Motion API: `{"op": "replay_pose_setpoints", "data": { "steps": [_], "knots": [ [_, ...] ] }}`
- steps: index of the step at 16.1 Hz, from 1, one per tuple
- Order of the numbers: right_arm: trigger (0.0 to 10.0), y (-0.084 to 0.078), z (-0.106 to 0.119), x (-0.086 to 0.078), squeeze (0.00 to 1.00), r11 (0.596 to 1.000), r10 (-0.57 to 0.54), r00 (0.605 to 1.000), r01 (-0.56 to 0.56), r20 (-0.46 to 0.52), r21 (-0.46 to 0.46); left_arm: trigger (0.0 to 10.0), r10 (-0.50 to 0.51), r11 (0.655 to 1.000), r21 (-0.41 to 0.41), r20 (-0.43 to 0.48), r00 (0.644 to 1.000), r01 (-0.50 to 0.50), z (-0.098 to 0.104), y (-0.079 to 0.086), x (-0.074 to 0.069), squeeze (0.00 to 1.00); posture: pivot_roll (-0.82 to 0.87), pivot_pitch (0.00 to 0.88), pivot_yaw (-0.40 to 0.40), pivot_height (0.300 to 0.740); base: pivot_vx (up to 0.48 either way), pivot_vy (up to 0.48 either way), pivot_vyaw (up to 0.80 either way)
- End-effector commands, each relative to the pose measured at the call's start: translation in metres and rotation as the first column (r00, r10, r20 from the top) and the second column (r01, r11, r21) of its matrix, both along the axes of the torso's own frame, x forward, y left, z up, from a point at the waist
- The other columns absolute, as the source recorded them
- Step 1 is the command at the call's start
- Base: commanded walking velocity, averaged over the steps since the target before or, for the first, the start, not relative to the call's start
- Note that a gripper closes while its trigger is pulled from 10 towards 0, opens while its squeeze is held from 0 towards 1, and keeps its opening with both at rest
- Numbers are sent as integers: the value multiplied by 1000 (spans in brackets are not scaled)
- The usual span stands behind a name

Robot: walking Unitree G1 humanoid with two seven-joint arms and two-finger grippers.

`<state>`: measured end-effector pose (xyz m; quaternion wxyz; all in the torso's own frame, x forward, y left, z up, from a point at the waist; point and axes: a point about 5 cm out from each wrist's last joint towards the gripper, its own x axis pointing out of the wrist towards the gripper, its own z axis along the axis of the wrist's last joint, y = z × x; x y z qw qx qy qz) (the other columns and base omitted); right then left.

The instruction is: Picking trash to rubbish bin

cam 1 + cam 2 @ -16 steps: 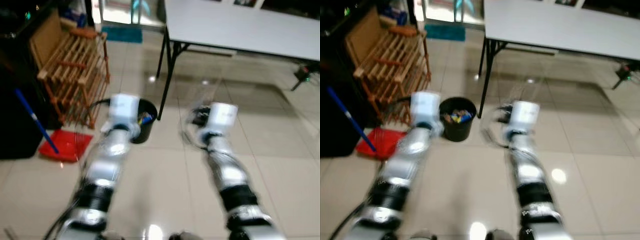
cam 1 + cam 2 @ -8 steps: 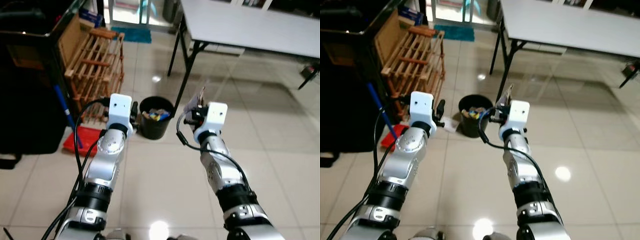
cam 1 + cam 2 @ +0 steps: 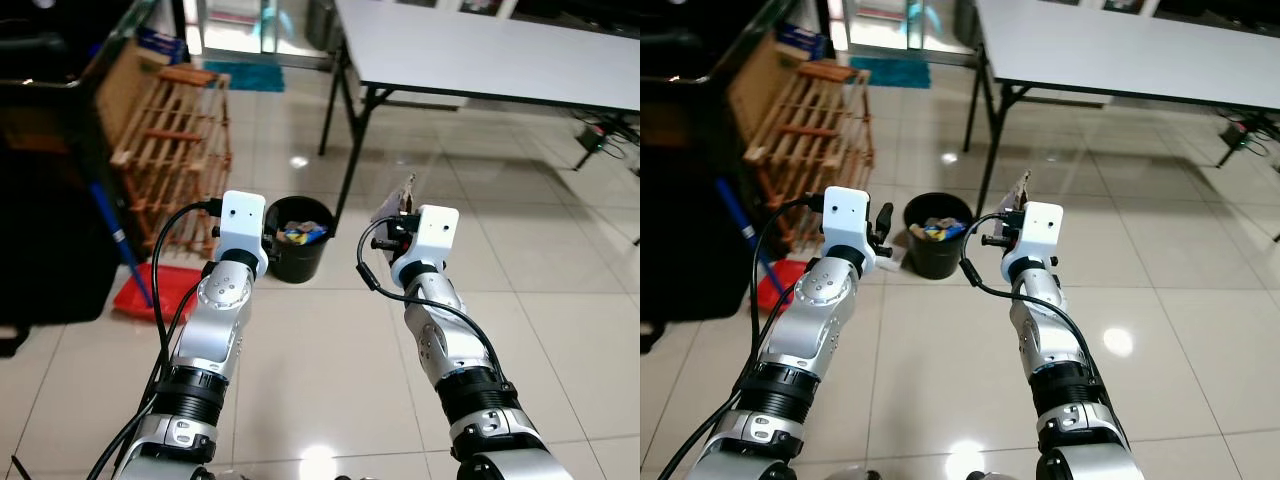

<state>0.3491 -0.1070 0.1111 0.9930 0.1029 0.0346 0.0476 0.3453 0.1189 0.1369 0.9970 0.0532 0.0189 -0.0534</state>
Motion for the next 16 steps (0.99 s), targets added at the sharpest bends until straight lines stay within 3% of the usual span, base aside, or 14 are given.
{"op": "replay_pose_setpoints", "data": {
  "steps": [1, 5, 16],
  "knots": [
    [10000, -7, -6, 0, 0, 1000, -9, 999, 8, -35, -20, 10000, -4, 1000, 6, -6, 1000, 4, -1, -4, 0, 0, -22, 79, -115, 740, 454, 0, 0],
    [10000, -13, -11, 0, 0, 998, -5, 998, 1, -65, -64, 10000, 2, 1000, 10, -4, 1000, -2, 0, -3, 1, 0, -20, 82, -117, 740, 452, 0, 0],
    [10000, -9, -14, -1, 0, 996, 24, 996, -31, -82, -84, 10000, -3, 1000, 17, 3, 1000, 3, 0, -5, 2, 0, -20, 81, -114, 740, 453, 0, 109]
  ]
}}
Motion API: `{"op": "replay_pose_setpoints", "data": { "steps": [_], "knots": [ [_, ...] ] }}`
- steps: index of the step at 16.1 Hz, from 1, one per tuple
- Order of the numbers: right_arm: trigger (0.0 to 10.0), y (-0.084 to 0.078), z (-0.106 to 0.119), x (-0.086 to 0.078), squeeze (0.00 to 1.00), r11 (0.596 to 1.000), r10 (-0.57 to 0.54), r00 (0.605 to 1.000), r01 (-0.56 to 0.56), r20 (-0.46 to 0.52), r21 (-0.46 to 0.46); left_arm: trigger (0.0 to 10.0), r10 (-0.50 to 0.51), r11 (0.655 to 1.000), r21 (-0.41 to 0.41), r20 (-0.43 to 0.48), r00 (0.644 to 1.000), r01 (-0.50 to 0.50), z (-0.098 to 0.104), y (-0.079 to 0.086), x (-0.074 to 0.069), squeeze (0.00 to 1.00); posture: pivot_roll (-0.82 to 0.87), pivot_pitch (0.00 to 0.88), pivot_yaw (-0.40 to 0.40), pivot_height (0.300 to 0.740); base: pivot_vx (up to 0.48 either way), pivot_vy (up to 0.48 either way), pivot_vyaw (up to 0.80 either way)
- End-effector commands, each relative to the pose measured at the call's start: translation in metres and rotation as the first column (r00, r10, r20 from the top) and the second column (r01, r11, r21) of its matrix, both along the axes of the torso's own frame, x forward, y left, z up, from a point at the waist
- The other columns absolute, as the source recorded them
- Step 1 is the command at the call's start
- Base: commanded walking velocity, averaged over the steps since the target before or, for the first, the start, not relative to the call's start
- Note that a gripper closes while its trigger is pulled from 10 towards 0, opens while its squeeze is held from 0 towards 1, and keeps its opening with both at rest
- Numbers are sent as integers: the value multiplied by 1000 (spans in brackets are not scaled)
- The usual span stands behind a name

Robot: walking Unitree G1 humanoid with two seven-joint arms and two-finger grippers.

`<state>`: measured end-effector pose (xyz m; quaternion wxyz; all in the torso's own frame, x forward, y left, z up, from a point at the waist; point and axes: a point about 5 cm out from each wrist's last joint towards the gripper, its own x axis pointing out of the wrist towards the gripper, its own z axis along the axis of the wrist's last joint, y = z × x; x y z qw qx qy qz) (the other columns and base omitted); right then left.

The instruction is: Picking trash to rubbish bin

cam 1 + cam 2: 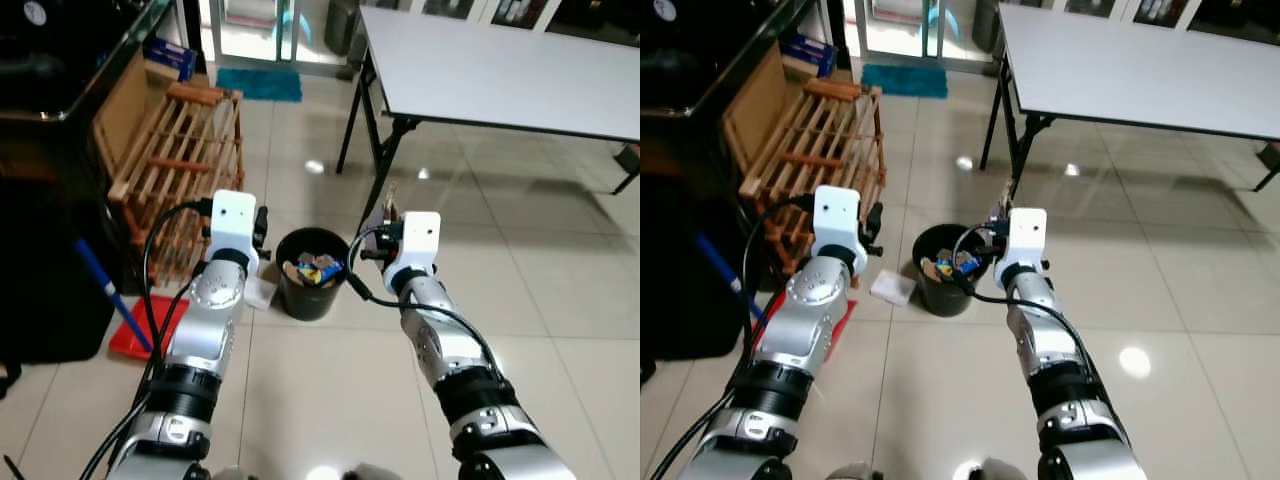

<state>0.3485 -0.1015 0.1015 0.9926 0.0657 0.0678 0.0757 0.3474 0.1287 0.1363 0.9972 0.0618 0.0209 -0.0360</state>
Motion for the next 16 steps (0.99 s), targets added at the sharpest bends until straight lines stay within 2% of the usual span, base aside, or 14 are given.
{"op": "replay_pose_setpoints", "data": {
  "steps": [1, 7, 16],
  "knots": [
    [10000, -15, -5, 0, 0, 999, -38, 999, 38, -23, -14, 10000, -37, 999, 0, 4, 999, 37, 1, -15, 0, 0, -20, 82, -114, 740, 450, 0, 0],
    [10000, -13, -4, 0, 0, 999, -40, 999, 40, -19, 19, 10000, -37, 999, 0, 4, 999, 37, 1, -14, 0, 0, -19, 81, -114, 740, 451, 0, 0],
    [10000, -11, -5, 0, 0, 1000, -20, 1000, 20, -23, -10, 10000, -36, 999, 2, 5, 999, 36, 1, -14, 0, 0, -18, 79, -113, 740, 453, 0, 0]
  ]
}}
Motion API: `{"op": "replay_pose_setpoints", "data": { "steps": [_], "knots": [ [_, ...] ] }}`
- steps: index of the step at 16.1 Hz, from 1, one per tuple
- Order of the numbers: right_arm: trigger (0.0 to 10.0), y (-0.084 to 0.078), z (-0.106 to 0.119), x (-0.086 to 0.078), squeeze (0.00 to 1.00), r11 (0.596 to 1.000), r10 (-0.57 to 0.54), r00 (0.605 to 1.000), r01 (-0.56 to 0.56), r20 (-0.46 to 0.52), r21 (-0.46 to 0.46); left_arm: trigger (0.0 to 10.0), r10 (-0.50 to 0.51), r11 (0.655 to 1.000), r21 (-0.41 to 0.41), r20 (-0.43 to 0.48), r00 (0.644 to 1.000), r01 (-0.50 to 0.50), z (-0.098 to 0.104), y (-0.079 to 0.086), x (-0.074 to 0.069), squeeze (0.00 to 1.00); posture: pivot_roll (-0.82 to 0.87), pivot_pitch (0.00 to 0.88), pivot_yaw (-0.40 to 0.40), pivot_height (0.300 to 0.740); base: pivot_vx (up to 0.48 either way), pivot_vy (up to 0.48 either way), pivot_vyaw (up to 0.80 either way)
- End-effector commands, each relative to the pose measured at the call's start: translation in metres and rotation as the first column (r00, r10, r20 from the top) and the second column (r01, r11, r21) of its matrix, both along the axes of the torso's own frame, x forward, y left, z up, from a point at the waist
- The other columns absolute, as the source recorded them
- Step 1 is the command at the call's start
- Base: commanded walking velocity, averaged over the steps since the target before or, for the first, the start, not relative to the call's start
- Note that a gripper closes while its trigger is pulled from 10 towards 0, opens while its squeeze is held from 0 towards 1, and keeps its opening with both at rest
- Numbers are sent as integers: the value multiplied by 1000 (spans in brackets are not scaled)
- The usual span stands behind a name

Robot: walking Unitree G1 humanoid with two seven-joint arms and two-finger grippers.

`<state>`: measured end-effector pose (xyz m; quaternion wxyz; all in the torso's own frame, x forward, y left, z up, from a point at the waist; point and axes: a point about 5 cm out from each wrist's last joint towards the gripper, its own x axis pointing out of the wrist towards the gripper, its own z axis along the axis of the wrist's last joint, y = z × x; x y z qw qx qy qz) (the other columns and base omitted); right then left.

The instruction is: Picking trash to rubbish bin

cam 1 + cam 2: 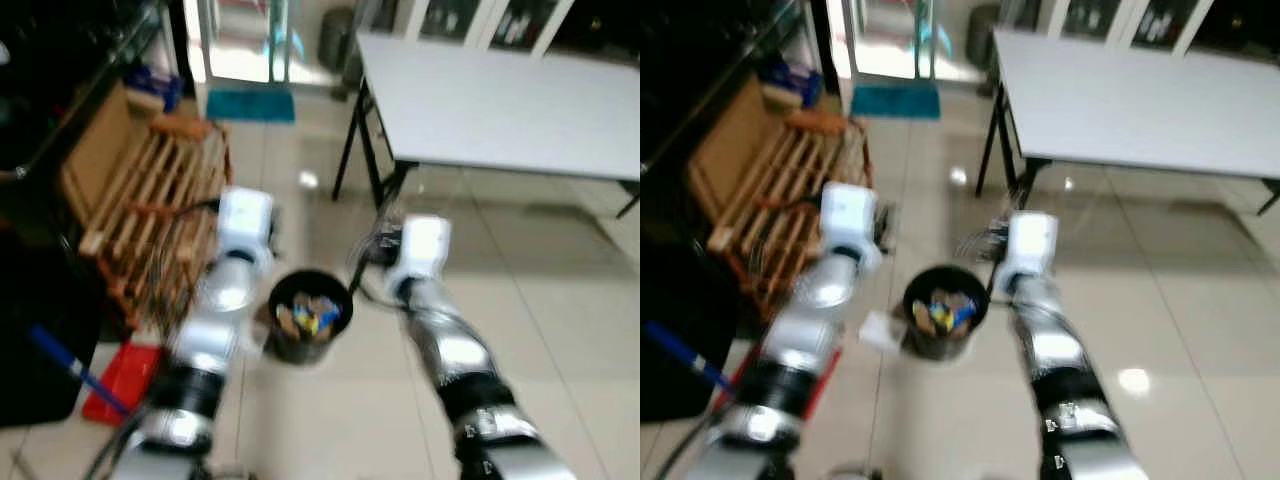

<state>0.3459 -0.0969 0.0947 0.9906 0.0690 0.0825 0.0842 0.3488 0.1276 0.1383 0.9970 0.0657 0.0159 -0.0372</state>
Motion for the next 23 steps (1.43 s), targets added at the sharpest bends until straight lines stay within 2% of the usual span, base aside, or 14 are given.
{"op": "replay_pose_setpoints", "data": {
  "steps": [1, 5, 21, 23],
  "knots": [
    [10000, -15, 1, 2, 0, 999, -35, 999, 35, 6, -22, 10000, -32, 999, -6, -4, 999, 32, -1, -13, -1, 0, -18, 79, -113, 740, 450, 0, 0],
    [10000, -14, 0, 2, 0, 998, -26, 1000, 26, 1, -51, 10000, -32, 999, -5, -2, 999, 32, 0, -13, -1, 0, -18, 78, -112, 740, 453, 0, 377],
    [10000, -15, 0, 2, 0, 999, -40, 999, 41, 5, -27, 10000, -48, 999, -4, 7, 999, 48, 0, -15, -1, 0, -18, 78, -111, 740, 452, 0, 0],
    [10000, -15, 0, 2, 0, 999, -38, 999, 38, 7, -25, 10000, -64, 998, -6, 22, 998, 64, 1, -16, -2, 0, -19, 78, -110, 740, 0, 0, 0]
  ]
}}
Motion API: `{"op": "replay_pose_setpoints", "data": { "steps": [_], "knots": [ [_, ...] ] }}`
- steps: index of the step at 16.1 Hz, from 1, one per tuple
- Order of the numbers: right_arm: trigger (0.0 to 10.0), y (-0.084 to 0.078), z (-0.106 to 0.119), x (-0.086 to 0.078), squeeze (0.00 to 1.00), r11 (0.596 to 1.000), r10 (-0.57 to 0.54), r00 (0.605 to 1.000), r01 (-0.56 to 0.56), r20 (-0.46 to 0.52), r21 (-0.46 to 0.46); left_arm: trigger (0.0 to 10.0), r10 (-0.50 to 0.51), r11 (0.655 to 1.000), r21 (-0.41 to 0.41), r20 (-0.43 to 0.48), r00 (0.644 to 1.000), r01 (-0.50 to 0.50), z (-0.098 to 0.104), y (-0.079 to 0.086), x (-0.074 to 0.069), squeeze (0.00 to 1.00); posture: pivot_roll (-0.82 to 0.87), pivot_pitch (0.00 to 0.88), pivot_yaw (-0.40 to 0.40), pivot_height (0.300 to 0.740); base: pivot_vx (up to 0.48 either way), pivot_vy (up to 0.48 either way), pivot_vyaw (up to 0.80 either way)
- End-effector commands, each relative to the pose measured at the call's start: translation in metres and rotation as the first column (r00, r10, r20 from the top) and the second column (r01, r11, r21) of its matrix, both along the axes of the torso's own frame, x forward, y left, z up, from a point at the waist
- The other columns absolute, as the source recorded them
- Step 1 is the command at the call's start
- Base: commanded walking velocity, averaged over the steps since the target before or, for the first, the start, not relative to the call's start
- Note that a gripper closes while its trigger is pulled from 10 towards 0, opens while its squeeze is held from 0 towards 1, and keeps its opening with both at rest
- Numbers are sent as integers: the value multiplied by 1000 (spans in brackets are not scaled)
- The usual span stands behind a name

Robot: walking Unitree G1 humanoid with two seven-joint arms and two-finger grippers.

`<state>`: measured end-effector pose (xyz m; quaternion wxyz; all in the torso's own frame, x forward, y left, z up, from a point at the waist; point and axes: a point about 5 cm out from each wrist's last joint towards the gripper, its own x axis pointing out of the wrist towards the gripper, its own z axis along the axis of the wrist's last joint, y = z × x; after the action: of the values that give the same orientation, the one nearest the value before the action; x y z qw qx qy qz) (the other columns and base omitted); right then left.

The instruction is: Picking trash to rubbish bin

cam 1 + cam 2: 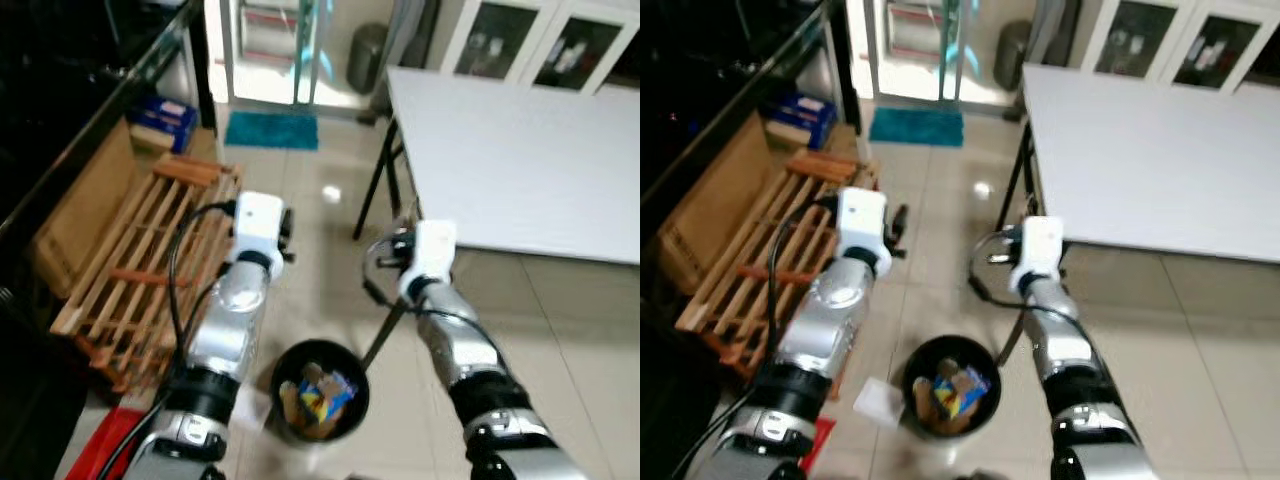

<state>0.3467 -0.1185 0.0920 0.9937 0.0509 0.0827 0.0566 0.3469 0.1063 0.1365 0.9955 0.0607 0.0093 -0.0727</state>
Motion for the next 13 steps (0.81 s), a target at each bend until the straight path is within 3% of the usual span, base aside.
{"op": "replay_pose_setpoints", "data": {
  "steps": [1, 7, 10, 12, 13],
  "knots": [
    [10000, 7, 3, 1, 0, 1000, 15, 1000, -15, 8, 15, 10000, 5, 1000, 4, 11, 1000, -5, 2, 5, 0, 0, -19, 78, -110, 740, 0, 0, 0],
    [10000, 4, -1, 0, 0, 999, 37, 999, -37, -9, -16, 10000, -10, 1000, 10, 9, 1000, 10, -1, 7, -2, 0, -19, 80, -113, 740, 0, 0, 0],
    [10000, -5, -37, -15, 0, 982, 92, 974, -123, -208, -140, 10000, 16, 999, 49, -37, 999, -14, -16, 24, -4, 0, -23, 81, -113, 740, 0, 0, 0],
    [10000, -9, -52, -25, 0, 970, 114, 948, -170, -297, -172, 10000, 28, 998, 57, -49, 998, -25, -20, 29, -5, 0, -24, 80, -115, 740, 0, 0, 0],
    [10000, -11, -67, -37, 0, 958, 142, 915, -224, -379, -181, 10000, 38, 997, 69, -63, 997, -34, -24, 34, -6, 0, -25, 79, -116, 740, 0, 0, 0]
  ]
}}
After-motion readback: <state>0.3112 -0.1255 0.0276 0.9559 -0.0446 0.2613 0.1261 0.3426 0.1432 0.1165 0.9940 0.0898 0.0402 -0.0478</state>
